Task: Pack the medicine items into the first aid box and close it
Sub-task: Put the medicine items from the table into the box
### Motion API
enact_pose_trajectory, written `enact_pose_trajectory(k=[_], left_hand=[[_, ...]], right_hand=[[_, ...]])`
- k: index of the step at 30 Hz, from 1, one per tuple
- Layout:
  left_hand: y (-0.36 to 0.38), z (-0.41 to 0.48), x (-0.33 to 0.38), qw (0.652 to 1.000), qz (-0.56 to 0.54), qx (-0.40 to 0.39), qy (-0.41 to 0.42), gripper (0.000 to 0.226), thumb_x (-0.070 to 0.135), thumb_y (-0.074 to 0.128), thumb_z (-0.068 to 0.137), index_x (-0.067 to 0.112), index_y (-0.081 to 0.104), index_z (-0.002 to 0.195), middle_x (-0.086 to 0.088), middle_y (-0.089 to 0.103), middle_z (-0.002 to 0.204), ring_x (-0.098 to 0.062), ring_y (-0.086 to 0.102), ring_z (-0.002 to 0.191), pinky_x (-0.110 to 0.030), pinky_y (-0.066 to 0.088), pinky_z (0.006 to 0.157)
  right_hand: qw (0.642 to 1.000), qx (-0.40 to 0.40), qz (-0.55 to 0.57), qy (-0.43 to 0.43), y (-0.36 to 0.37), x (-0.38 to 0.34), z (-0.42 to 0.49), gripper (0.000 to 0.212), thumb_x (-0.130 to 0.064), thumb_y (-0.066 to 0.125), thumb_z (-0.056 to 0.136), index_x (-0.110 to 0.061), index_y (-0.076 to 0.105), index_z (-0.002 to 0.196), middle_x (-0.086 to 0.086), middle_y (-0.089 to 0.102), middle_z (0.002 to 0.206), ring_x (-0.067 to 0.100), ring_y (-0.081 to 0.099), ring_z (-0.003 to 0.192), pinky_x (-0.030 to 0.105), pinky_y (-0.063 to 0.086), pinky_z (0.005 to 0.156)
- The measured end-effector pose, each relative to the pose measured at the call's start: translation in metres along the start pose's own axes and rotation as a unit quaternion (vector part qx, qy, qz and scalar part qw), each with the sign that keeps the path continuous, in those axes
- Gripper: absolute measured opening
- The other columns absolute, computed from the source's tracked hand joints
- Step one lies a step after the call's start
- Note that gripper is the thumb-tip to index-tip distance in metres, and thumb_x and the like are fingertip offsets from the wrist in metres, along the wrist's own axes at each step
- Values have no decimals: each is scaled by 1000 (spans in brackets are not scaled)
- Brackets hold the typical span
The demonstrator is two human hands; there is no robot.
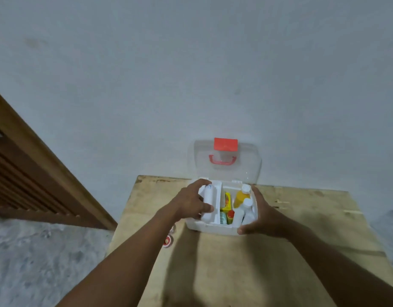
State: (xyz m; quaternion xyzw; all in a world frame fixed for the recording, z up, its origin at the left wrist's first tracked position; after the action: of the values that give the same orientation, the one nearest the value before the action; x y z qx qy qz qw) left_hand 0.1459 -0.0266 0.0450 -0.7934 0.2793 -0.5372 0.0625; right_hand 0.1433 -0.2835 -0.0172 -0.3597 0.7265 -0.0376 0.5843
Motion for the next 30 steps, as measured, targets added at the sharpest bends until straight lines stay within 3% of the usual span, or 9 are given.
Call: enact_pose_trajectory(k=[1,3,6,10,14,16,18,25,30], left_hand=[[1,3,-1,1000,3,1,-4,70,8,78,78,30,47,136,-18,66,90,-22,61,67,-33,60,62],[0,9,-3,1000,8,5,-7,69,9,80,75,30,49,134,-25,68,95,-23,59,63,-34,59,61],[-2,14,-6,1000,9,13,-5,69,10,82,73,30,50,131,-25,70,96,-23,61,61,-35,60,59],[-1,13,-11,1000,-13,23,-11,70,9,81,74,29,49,133,-21,70,94,-22,63,64,-29,58,56],[1,9,-18,999,-18,33,-17,70,8,79,76,30,49,135,-16,69,98,-30,70,83,-36,63,66],[1,8,-22,999,-21,43,-17,71,9,79,76,30,48,136,-15,69,99,-29,69,79,-35,62,64],[1,8,-24,998,-21,49,-19,73,9,79,76,29,47,139,-15,68,101,-28,69,79,-35,62,63],[0,6,-14,997,-19,68,-24,78,8,82,74,27,46,140,-16,68,97,-25,65,76,-33,62,62],[1,5,-5,995,5,93,-27,76,10,82,74,28,45,139,-15,66,106,-29,67,88,-36,63,64]], right_hand=[[1000,0,2,9,1,-4,-2,121,-11,94,62,-40,10,144,-36,35,128,2,42,126,-3,40,88],[1000,14,-1,17,0,-13,-6,125,-8,91,68,-31,1,151,-34,31,123,2,35,124,-10,36,72],[1000,12,-17,21,-1,-13,-6,128,-12,91,69,-27,-3,154,-21,30,133,4,35,127,-8,37,72],[999,-10,-19,28,-4,-13,-4,128,-15,92,67,-30,-3,152,-18,30,136,6,35,129,-8,38,74],[999,-17,-32,36,-5,-8,-1,136,-31,96,59,-38,-3,151,-19,34,145,8,41,134,12,43,98],[999,-13,-31,38,-5,-7,-1,142,-41,98,51,-43,-3,151,-16,35,151,12,43,137,33,44,111],[999,-15,-29,37,-5,-7,-1,146,-48,98,47,-45,-4,151,-14,36,152,14,43,138,41,43,113],[999,-23,-22,33,-3,-4,1,141,-48,99,48,-49,2,149,-18,44,144,15,50,132,43,50,107],[999,-29,-10,18,-3,-6,1,133,-35,99,53,-46,7,148,-17,46,140,14,53,128,42,50,106]])
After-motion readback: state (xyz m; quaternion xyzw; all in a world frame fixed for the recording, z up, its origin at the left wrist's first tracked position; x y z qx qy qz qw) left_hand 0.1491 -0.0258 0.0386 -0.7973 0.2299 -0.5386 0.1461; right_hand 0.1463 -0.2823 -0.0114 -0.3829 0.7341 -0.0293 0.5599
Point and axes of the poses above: each hand's wrist, its own z-axis towards the middle knuckle, its own y-axis out of the palm, x = y × z, the point moved 1 cm from there along z, towards the middle knuckle
